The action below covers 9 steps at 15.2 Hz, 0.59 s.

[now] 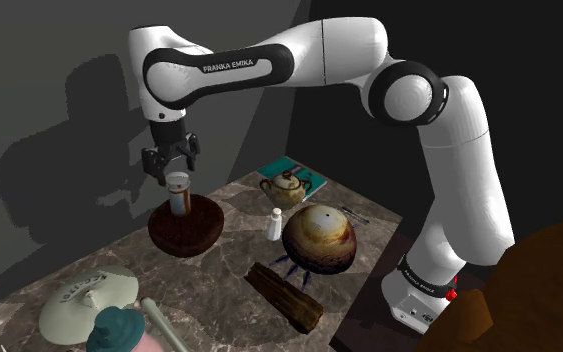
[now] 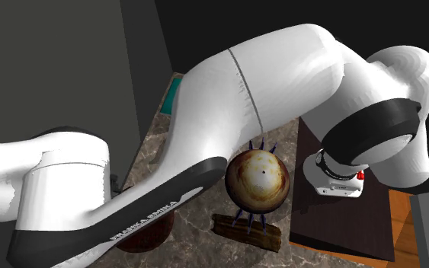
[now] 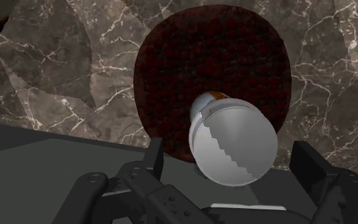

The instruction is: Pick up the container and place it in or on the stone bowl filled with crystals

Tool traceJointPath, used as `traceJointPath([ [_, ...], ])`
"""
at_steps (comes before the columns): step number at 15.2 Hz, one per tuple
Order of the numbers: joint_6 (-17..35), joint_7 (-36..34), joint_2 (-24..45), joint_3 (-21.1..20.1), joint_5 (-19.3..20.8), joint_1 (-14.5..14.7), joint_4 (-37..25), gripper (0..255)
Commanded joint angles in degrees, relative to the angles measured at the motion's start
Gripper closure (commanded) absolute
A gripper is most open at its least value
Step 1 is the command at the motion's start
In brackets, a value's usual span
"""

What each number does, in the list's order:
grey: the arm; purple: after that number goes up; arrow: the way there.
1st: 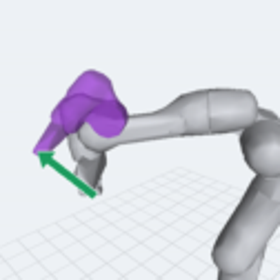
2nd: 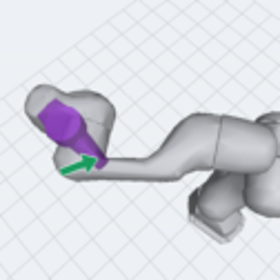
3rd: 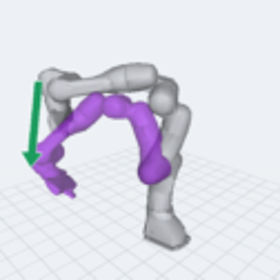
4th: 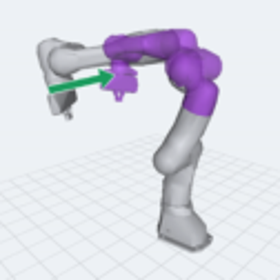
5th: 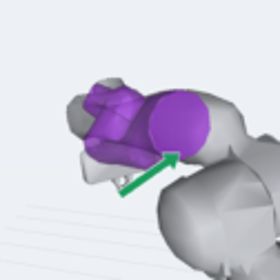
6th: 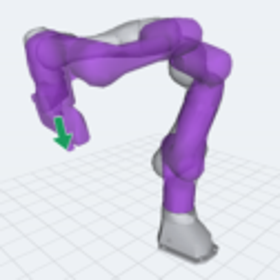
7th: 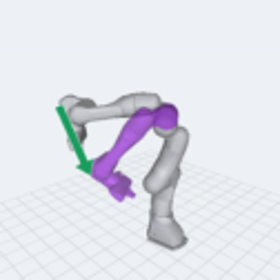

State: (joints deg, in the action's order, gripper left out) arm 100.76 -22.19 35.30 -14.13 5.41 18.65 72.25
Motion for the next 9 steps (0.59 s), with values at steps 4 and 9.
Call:
traceJointPath([
  [4, -5.0, 0.3, 0.1, 0.0, -0.1, 0.2, -5.1, 0],
  [9, -5.0, 0.3, 0.1, 0.0, -0.1, 0.2, -5.1, 0],
])
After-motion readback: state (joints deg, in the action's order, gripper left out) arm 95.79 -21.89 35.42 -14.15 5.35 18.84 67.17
